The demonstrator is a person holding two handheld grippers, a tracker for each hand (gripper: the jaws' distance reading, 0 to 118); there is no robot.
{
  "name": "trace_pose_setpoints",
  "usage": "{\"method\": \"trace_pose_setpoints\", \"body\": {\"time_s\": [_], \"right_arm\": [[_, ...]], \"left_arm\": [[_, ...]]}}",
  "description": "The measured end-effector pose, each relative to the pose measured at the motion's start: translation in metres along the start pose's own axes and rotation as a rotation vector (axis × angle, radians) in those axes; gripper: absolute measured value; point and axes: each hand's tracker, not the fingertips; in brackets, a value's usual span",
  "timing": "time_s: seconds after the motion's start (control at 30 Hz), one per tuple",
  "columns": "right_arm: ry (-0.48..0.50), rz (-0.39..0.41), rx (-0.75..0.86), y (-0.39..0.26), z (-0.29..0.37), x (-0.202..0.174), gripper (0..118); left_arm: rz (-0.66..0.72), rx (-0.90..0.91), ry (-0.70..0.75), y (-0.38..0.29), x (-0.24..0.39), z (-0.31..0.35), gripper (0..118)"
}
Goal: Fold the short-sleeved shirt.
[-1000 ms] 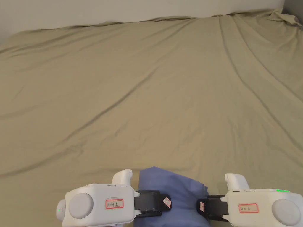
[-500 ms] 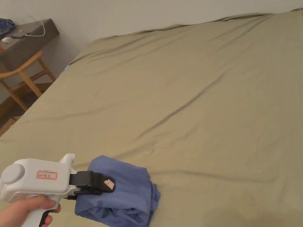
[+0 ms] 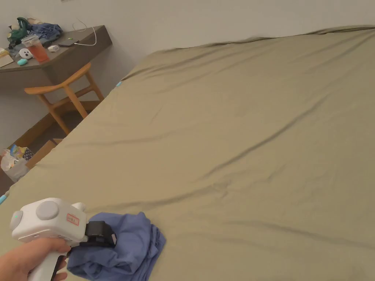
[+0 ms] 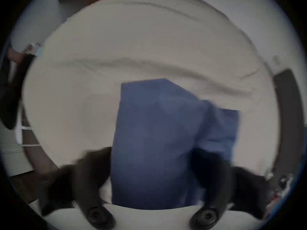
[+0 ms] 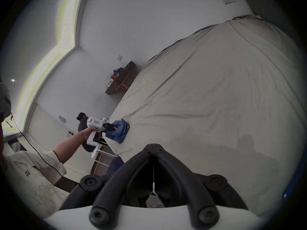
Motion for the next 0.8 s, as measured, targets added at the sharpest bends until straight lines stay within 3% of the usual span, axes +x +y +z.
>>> {"method": "trace_pose_setpoints", "body": {"time_s": [0.07, 0.17, 0.3, 0.37, 0.4, 0.43, 0.47, 0.57, 0.67, 0.8], "right_arm": [[-0.078, 0.061, -0.010, 0.003, 0.002, -0.006, 2], [-0.326, 0.217, 0.003, 0.008, 0.004, -0.022, 2], [-0.474, 0.304, 0.065, 0.025, 0.010, -0.030, 2], [-0.551, 0.349, 0.147, 0.044, 0.018, -0.033, 2], [-0.607, 0.360, 0.195, 0.055, 0.022, -0.035, 2], [-0.673, 0.350, 0.260, 0.068, 0.032, -0.034, 2], [-0.687, 0.340, 0.333, 0.082, 0.043, -0.039, 2], [-0.685, 0.343, 0.513, 0.114, 0.072, -0.055, 2], [-0.725, 0.424, 0.603, 0.147, 0.087, -0.080, 2], [-0.740, 0.460, 0.721, 0.168, 0.106, -0.112, 3]], "left_arm": [[-0.037, 0.091, 0.099, 0.000, 0.000, 0.010, 118], [0.000, 0.126, 0.007, -0.007, 0.016, 0.044, 118], [-0.043, 0.326, -0.107, -0.001, 0.035, 0.111, 115], [-0.139, 0.578, 0.038, -0.017, 0.077, 0.153, 104], [-0.175, 0.678, 0.126, -0.024, 0.097, 0.167, 71], [-0.226, 0.774, 0.159, -0.033, 0.119, 0.182, 14], [-0.222, 0.869, 0.133, -0.038, 0.139, 0.192, 4], [-0.174, 1.022, -0.062, -0.052, 0.190, 0.227, 4], [-0.181, 1.144, -0.105, -0.058, 0.244, 0.260, 4], [-0.226, 1.252, -0.201, -0.080, 0.319, 0.295, 4]]}}
